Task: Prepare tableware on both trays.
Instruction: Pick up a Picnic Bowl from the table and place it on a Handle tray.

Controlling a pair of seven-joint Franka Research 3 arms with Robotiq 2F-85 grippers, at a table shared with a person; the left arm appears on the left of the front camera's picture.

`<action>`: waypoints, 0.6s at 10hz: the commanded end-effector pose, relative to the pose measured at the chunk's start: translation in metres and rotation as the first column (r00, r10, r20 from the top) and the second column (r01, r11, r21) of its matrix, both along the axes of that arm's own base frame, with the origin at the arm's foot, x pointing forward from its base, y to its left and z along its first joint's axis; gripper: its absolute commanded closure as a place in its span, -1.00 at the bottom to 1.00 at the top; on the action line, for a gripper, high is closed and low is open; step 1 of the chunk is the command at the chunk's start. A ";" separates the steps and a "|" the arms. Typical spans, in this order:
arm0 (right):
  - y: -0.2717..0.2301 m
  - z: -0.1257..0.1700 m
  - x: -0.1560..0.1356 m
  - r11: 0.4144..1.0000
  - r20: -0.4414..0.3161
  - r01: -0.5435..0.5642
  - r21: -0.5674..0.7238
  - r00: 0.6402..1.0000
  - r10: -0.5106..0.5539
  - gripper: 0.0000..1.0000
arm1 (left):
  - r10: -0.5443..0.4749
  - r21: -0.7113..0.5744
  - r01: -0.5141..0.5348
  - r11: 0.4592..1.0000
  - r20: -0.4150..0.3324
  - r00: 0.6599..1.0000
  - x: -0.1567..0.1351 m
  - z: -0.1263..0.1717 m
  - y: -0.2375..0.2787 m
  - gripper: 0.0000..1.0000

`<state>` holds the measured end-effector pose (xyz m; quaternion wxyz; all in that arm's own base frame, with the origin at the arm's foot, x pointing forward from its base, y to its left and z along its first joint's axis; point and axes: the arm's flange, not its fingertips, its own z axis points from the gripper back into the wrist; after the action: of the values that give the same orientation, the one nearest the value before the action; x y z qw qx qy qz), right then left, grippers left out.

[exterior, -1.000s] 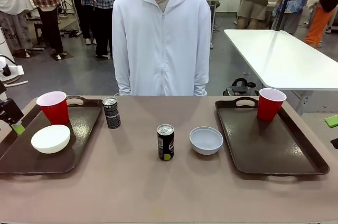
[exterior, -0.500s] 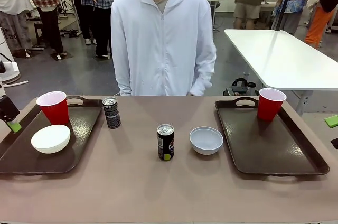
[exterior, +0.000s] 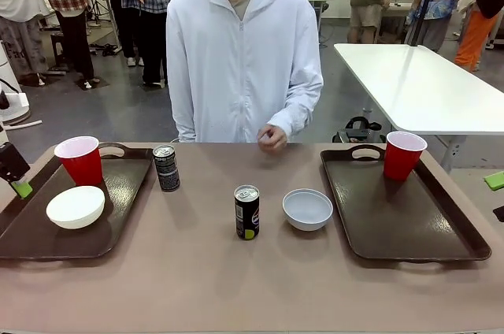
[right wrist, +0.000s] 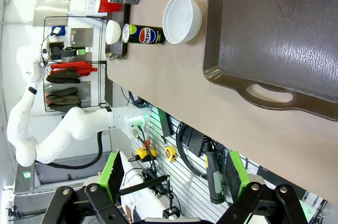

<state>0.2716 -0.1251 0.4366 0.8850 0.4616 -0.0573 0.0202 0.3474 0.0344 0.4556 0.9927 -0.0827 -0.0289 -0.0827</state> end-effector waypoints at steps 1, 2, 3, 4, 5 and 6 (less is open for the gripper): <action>0.000 0.000 0.000 1.000 0.004 -0.004 0.014 1.000 0.004 -1.00 | 0.000 0.000 0.000 1.000 0.000 1.000 0.000 0.000 0.000 -0.76; 0.000 0.000 0.000 1.000 0.004 -0.004 0.014 1.000 0.004 -1.00 | -0.004 -0.178 0.012 0.984 0.045 0.999 -0.001 0.018 0.023 -0.76; 0.000 0.000 0.000 1.000 0.000 0.000 0.000 1.000 0.000 -1.00 | 0.012 -0.329 0.012 0.944 0.073 0.997 -0.001 0.027 0.048 -0.76; -0.007 0.010 -0.019 0.999 -0.022 -0.003 -0.037 1.000 0.003 -1.00 | 0.044 -0.461 0.015 0.887 0.117 0.992 -0.001 0.031 0.069 -0.76; 0.000 0.019 -0.028 0.997 -0.058 -0.002 -0.081 0.998 -0.003 -1.00 | 0.074 -0.555 0.014 0.832 0.135 0.988 -0.001 0.033 0.086 -0.76; 0.020 0.033 -0.033 0.987 -0.073 -0.013 -0.161 0.997 0.002 -1.00 | 0.078 -0.618 0.029 0.786 0.146 0.986 0.000 0.037 0.106 -0.76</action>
<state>0.2532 -0.1264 0.4536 0.9045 0.4243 -0.0407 0.0161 0.3366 0.1303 0.4946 0.9268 -0.3456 -0.1406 -0.0431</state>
